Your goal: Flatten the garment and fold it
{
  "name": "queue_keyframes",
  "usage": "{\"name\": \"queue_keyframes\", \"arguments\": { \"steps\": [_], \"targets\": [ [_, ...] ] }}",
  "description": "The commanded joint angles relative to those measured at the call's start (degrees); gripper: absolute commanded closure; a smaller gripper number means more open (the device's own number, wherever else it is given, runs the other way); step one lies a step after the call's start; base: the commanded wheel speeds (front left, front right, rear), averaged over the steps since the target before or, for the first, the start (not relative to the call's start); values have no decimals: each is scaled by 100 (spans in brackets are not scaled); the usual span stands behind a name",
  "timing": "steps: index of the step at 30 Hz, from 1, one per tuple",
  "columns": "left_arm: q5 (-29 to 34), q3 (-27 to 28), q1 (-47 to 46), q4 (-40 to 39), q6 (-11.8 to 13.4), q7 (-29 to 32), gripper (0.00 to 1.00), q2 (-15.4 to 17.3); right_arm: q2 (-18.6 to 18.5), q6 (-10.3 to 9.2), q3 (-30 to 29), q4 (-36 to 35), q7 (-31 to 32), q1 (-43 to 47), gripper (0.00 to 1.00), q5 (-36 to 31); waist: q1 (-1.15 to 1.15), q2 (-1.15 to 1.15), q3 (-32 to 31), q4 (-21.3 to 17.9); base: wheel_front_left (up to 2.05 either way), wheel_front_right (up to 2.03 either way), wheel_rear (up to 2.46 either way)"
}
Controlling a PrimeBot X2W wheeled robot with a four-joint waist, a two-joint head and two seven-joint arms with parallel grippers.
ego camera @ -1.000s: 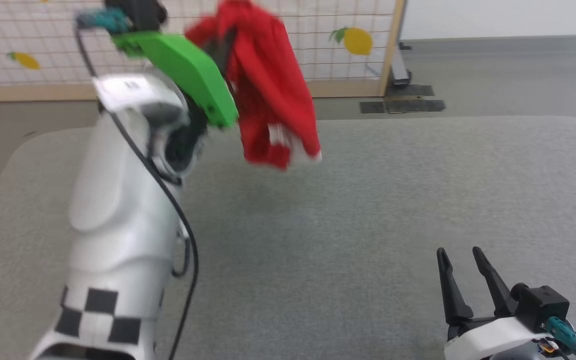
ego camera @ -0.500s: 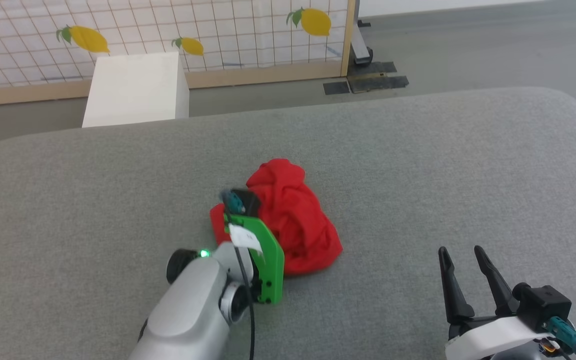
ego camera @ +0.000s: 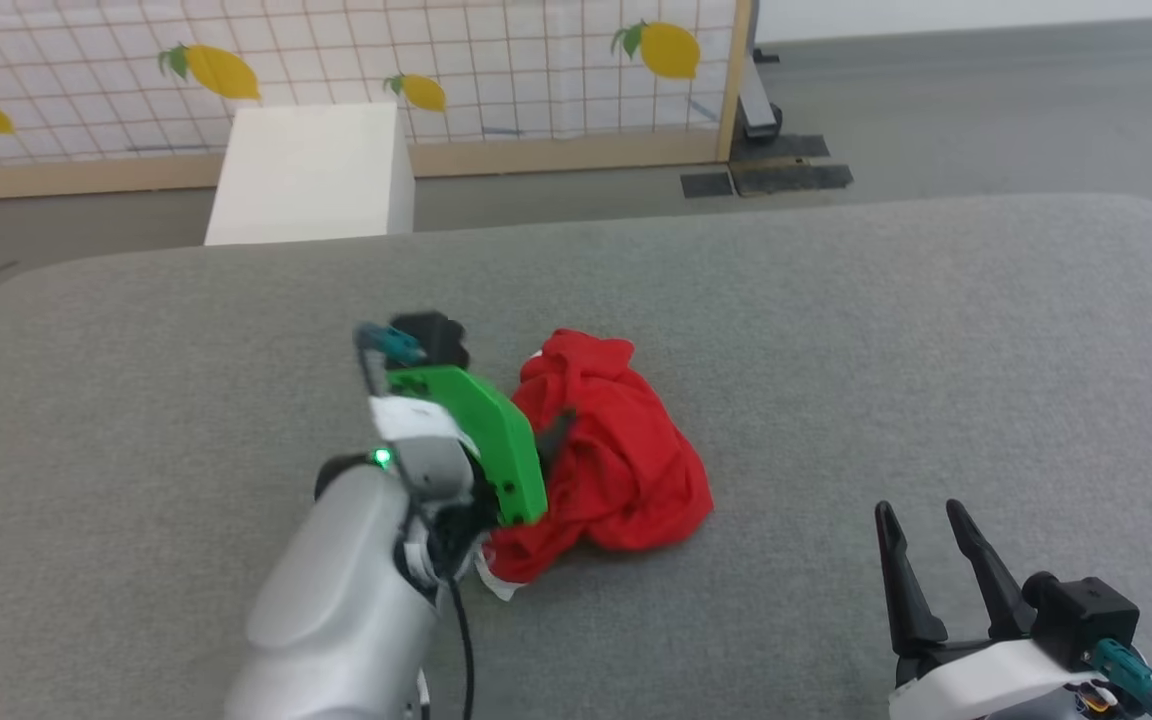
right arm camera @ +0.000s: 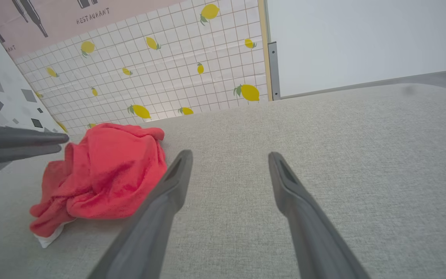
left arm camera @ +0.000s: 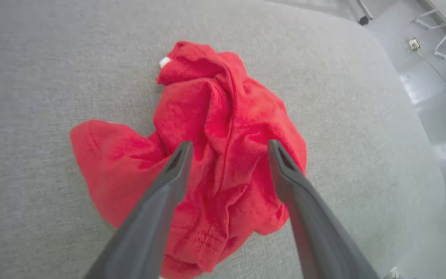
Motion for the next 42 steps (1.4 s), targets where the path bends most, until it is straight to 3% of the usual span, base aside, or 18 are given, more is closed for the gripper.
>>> {"name": "queue_keyframes", "arguments": {
  "steps": [1, 7, 12, 18, 27, 31, 42],
  "targets": [
    [-136, 155, -62, -164, 73, -97, 0, 36, 0, -9, 7, 6, -33, 90, 0, 30, 0, 0, -170, 166, 0, 0, 0],
    [-380, 1027, 161, -1053, 283, -1123, 0, 241, 0, -9, 10, -4, -33, 111, 0, 40, 0, 0, -362, 328, 0, 0, 0],
    [51, 1493, 785, -1573, 331, -2366, 0, 710, 0, -9, -19, -8, -33, 86, 0, 32, 0, 0, -434, 390, 0, 0, 0],
    [799, 1441, 1794, -1837, 282, -3473, 0, 1139, 0, -9, -89, 61, 7, -18, 0, -34, 0, 0, -369, 492, 0, 0, 0],
    [1030, 1283, 2566, -1907, 278, -4023, 0, 1109, 0, -9, -114, 102, 395, -283, 0, -157, 0, 0, -237, 657, 0, 0, 0],
    [1053, 1292, 2677, -2057, 348, -4114, 0, 1051, 0, -9, 112, 281, 1191, -744, 0, -282, 0, 0, -148, 644, 0, 0, 0],
    [1103, 1208, 2789, -2375, 485, -4173, 0, 923, 0, -9, 916, 1455, 4305, -2623, 0, -991, 0, 0, 174, 796, 0, 0, 0]
  ]
}}
